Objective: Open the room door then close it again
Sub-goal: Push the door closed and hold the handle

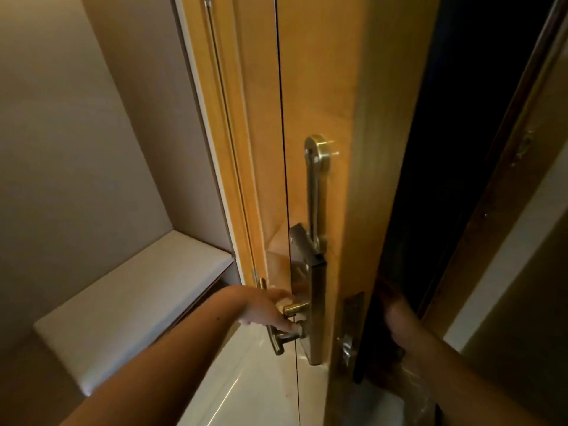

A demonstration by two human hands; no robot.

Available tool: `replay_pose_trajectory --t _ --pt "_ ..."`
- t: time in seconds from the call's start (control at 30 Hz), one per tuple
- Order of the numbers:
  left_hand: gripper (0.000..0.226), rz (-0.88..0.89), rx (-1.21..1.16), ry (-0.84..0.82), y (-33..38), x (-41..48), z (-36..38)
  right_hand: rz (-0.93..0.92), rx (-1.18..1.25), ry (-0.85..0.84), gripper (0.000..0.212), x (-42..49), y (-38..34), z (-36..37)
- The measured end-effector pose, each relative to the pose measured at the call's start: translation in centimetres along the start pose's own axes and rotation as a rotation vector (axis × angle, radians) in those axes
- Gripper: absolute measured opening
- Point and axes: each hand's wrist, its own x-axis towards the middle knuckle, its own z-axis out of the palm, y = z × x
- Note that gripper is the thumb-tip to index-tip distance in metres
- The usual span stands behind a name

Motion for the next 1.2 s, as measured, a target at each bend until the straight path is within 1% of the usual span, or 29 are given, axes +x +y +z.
replay_pose_trajectory --t 0.07,0.13,0.2,0.23,0.3,0.33,0.37,0.43,0.5,0.57,0.63,0.7,0.73,0.83,0.9,0.97,1.07,1.1,1.13,1.2 --pt "0.084 -0.021 0.045 -0.032 2.4 1.6 0.0 0.016 -0.029 0.044 0.017 1.2 -0.1 -2.8" --pt "0.086 -0.031 0.235 -0.030 4.6 3.4 -0.3 0.070 -0.072 0.154 0.019 3.0 -0.4 -5.6" --pt "0.088 -0.036 0.434 0.002 6.1 4.6 -0.9 0.100 -0.135 0.229 0.021 4.7 -1.0 -8.1" --pt "0.088 -0.033 0.549 0.036 6.9 5.3 -1.3 0.096 -0.162 0.261 0.019 5.5 -1.4 -9.3" --pt "0.083 -0.016 0.833 0.187 8.6 7.5 -2.0 0.053 -0.185 0.319 0.014 6.8 -2.5 -11.7" --pt "0.082 -0.005 0.943 0.264 9.7 8.8 -2.3 0.026 -0.186 0.349 0.014 7.4 -3.1 -12.7" --pt "0.082 0.006 1.024 0.305 10.8 9.9 -2.3 0.000 -0.191 0.367 0.015 8.0 -3.4 -13.9" --pt "0.084 0.052 1.181 0.314 13.3 12.2 -1.8 -0.041 -0.222 0.391 0.021 9.2 -3.9 -15.8" --pt "0.079 0.113 1.235 0.322 15.9 13.9 -1.1 -0.075 -0.233 0.418 0.024 10.3 -4.2 -17.4" --pt "0.065 0.200 1.147 0.312 18.7 15.8 -0.6 -0.104 -0.234 0.450 0.021 11.3 -4.5 -18.9" --pt "0.048 0.314 0.985 0.281 20.9 17.4 -0.6 -0.143 -0.230 0.512 0.020 12.2 -5.0 -19.7" --pt "0.032 0.420 0.934 0.287 22.9 19.5 -1.8 -0.235 -0.172 0.618 0.018 13.4 -5.5 -20.4" --pt "0.029 0.455 0.925 0.271 23.5 20.4 -2.3 -0.284 -0.149 0.677 0.015 13.8 -5.8 -20.3" --pt "0.031 0.540 0.828 0.144 25.7 23.6 -4.3 -0.402 -0.128 0.819 0.014 15.4 -6.3 -20.4" --pt "0.033 0.588 0.704 0.098 27.0 26.1 -5.1 -0.416 -0.158 0.865 0.017 16.5 -6.3 -20.6" --pt "0.029 0.616 0.509 0.084 27.7 28.9 -5.3 -0.406 -0.194 0.894 0.016 17.6 -6.5 -20.6" --pt "0.009 0.628 0.130 0.083 28.4 33.0 -4.7 -0.400 -0.286 0.884 0.009 18.8 -6.8 -20.7" --pt "0.007 0.635 0.030 0.083 28.8 34.0 -4.6 -0.389 -0.316 0.874 0.008 19.3 -7.1 -20.8" --pt "0.010 0.636 -0.036 0.082 29.3 35.0 -4.7 -0.373 -0.337 0.874 0.009 19.7 -7.2 -21.2" --pt "0.023 0.634 -0.095 0.068 30.4 36.5 -5.2 -0.337 -0.354 0.897 0.014 20.5 -7.7 -21.9"
